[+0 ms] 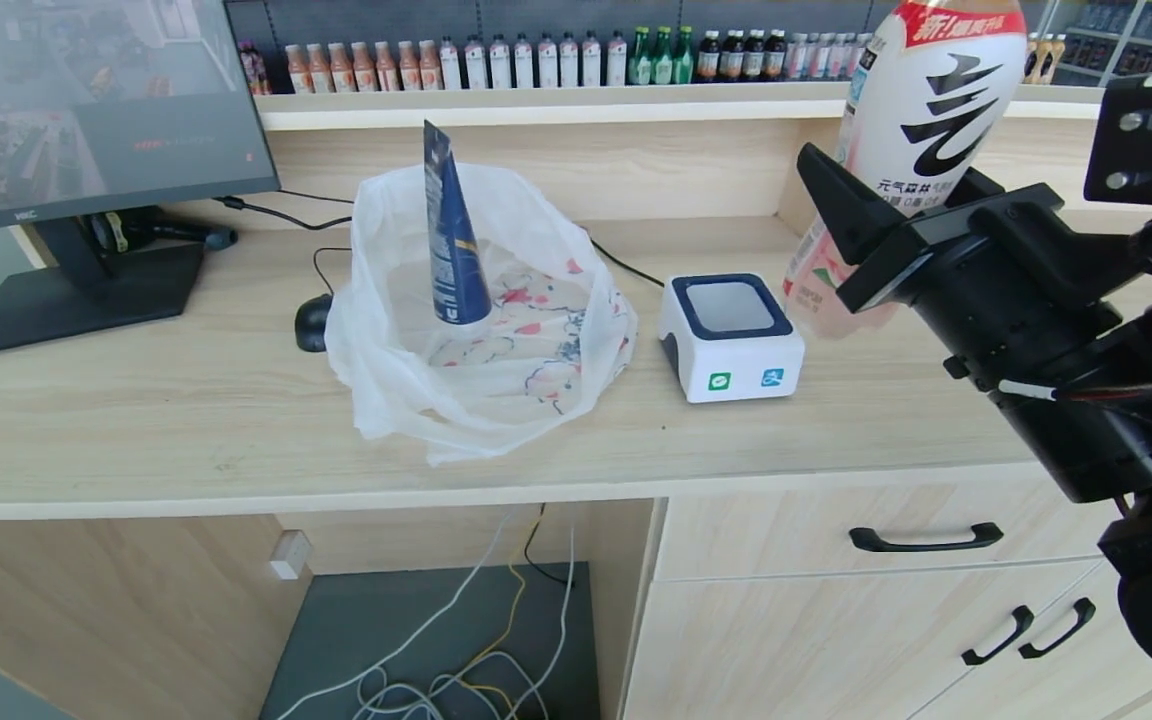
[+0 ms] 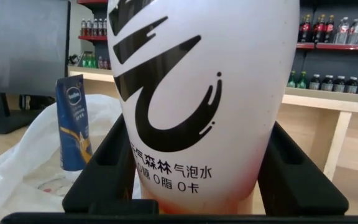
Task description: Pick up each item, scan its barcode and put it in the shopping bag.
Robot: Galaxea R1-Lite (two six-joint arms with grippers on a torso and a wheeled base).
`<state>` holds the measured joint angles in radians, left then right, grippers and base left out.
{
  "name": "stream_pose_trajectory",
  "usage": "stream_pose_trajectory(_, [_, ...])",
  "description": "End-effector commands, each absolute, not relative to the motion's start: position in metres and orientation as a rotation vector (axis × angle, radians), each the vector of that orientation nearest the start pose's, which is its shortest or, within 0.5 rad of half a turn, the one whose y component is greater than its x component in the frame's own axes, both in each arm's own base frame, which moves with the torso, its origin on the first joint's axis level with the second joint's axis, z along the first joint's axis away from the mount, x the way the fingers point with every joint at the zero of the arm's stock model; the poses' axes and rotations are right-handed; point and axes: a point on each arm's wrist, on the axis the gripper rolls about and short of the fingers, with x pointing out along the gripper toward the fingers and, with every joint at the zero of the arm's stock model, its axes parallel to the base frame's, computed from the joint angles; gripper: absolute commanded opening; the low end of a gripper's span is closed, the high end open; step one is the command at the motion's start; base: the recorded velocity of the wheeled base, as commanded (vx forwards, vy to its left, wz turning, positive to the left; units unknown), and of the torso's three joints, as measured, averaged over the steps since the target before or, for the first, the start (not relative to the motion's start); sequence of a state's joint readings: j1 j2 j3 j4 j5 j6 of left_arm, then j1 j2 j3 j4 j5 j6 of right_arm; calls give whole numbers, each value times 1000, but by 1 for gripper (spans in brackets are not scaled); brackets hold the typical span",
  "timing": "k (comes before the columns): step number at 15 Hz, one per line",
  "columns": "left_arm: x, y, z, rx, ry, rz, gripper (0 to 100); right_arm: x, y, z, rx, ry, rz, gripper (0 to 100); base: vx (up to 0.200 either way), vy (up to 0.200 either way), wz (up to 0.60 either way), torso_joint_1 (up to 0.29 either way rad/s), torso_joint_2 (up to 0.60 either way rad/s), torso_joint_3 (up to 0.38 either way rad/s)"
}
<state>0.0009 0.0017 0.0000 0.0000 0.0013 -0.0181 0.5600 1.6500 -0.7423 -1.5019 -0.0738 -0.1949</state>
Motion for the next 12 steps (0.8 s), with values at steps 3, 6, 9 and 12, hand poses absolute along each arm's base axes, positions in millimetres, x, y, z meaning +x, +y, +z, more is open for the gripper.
stream_pose_trajectory(3, [-23,0,76,-18,2,3,100,234,143,263,2,-605,411,0,0,200,0,1,1,2])
stream_pose_trajectory(6, [-23,0,76,-18,2,3,100,234,144,262,3,-602,414,0,0,200,0,7,4,5])
stream_pose_trajectory(9, [-23,0,76,-18,2,3,100,234,144,262,2,-600,414,0,0,200,0,2,2,1])
stream_pose_trajectory(12, [-23,0,76,-14,2,2,100,235,144,262,6,-603,414,0,0,0,0,0,0,0])
